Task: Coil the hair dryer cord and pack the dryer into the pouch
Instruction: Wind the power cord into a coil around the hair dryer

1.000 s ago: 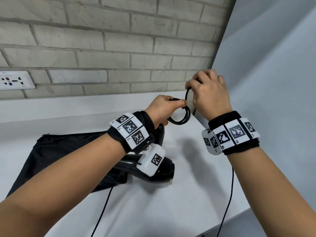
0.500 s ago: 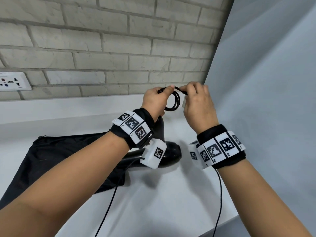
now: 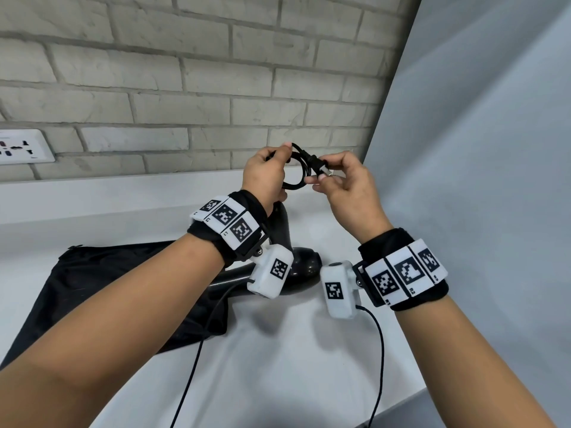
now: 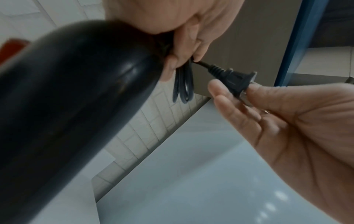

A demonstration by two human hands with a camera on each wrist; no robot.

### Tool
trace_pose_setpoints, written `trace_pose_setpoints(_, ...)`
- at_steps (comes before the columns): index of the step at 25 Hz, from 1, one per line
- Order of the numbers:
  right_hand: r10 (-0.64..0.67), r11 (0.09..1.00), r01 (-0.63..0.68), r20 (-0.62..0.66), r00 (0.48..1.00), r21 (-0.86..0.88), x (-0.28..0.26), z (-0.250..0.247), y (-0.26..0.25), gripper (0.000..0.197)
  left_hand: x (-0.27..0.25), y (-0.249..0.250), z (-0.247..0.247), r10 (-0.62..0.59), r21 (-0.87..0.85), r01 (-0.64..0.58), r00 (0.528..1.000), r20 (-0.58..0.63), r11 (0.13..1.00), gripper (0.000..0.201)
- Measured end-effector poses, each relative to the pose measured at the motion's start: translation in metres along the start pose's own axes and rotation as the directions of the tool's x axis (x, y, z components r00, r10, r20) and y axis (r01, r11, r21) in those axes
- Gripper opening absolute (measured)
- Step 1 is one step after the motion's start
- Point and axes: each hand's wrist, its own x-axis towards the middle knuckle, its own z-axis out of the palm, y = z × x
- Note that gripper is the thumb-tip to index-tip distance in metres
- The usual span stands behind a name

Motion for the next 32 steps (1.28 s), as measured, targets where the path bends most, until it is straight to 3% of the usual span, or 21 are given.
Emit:
trace_pose_setpoints(4,-0.066,0.996,0.068,0.046,0.997,-0.050,-0.001,0.001,0.005,0.038,-0.003,0.004,-0.004,-0.077,-0.077,0.086,0.991,0.113,0.993,0.027)
trace_pose_setpoints(10,-0.044,0.991,0.042,0.019,0.999,0.129,-0.002,0.002,0.004,0.042,-0.014,0.008,-0.003,-0.189,-0.058,0.208,0.951,0.245,0.976,0.036)
trace_pose_setpoints(14,0.006,0.981,-0.016,0.049,0.999,0.195,-0.002,-0.001,0.004,0.043,-0.022,0.008,-0.001,-0.149,0.030,0.147,0.948,0.281,0.989,0.043)
trace_pose_setpoints(17,0.024,0.982,-0.030,0.037,0.999,0.184,-0.001,0.000,0.004,0.044,-0.027,0.008,0.000,-0.102,0.069,0.086,0.956,0.276,0.994,0.029)
trace_pose_setpoints(24,-0.038,0.989,0.024,0.093,0.995,0.148,-0.001,0.002,0.007,0.036,-0.020,0.007,-0.002,-0.147,0.000,0.152,0.958,0.247,0.988,0.036)
trace_pose_setpoints(32,0.117,0.985,-0.111,-0.043,0.992,0.134,0.005,0.001,0.012,0.036,-0.025,0.002,0.003,-0.069,0.056,0.055,0.955,0.288,0.997,0.025)
